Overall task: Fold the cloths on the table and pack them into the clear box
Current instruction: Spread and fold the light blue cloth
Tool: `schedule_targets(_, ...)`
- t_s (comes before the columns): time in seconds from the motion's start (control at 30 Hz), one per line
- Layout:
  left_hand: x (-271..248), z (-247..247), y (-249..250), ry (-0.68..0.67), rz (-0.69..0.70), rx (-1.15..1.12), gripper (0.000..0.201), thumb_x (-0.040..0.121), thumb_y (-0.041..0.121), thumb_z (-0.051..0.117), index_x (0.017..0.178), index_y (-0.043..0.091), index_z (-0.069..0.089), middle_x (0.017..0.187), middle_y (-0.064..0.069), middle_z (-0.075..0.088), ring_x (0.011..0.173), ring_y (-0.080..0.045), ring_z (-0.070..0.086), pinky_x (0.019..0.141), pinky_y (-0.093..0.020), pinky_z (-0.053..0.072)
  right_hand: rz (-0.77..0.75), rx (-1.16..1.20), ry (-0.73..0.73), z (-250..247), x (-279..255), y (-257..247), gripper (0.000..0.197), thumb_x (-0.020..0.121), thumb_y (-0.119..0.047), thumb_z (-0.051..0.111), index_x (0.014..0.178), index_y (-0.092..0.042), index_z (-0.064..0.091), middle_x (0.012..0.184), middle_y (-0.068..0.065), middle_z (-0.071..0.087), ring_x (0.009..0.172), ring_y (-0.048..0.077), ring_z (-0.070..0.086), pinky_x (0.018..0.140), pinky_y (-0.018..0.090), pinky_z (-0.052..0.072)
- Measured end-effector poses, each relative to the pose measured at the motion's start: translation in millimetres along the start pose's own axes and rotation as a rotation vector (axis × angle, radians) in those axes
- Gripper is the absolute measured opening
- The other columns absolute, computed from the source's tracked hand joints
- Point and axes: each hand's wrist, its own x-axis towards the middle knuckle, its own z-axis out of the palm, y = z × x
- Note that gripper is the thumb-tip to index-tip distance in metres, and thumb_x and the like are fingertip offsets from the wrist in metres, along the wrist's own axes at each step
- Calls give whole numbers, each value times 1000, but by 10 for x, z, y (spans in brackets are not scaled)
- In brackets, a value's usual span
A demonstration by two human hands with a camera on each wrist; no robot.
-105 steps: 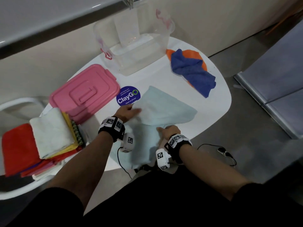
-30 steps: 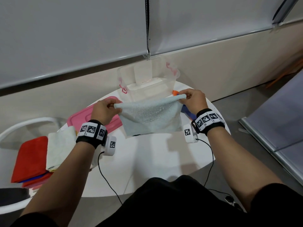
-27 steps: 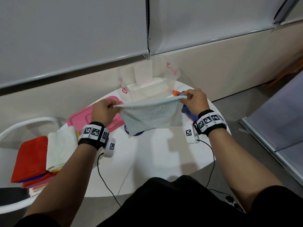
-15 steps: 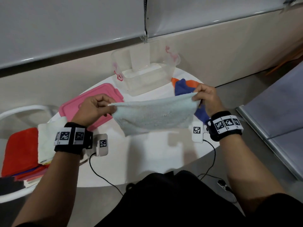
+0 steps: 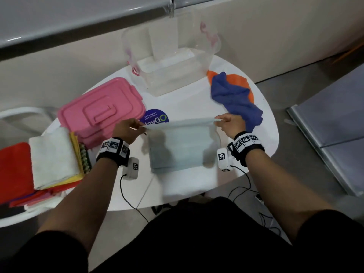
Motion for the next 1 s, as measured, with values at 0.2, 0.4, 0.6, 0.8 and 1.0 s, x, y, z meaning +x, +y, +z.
schedule_targets(0.2,-197,39,-90,-49,118,25,10,76,7,76,76,10,67,73,3,64,61,-3,54,58,-18,41,25,-26,-3,-38,-161,112,15,77,0,71,73,-14,69,66,-5,61,44,1,51,47,9,38)
schedule_targets(0.4,-548,303,-325,-232,259,118,36,68,6,78,65,34,56,75,8,61,62,-5,53,66,-26,45,4,-263,-35,-52,-395,585,17,72,-5,71,66,-19,65,60,-13,54,65,14,52,58,19,39)
schedule_targets(0.6,-759,627,-443,-455,122,431,16,75,18,68,83,31,65,94,10,59,93,-18,61,83,-26,46,82,-449,-254,5,-623,836,29,75,-9,68,66,-37,67,93,-5,70,91,16,63,82,23,47)
schedule_targets(0.8,-781,732,-496,-265,-97,307,28,79,31,65,105,22,63,109,-4,60,103,-26,60,86,-35,48,45,-289,81,67,-733,695,10,85,-31,65,82,-25,71,74,-3,64,80,25,63,75,31,51)
schedule_targets(1.0,-730,961,-223,-92,-298,131,81,78,49,73,139,8,40,132,-16,42,124,-37,41,101,-47,40,-239,-681,-248,451,-840,610,55,85,-8,57,136,-28,56,128,6,45,116,24,48,96,33,43)
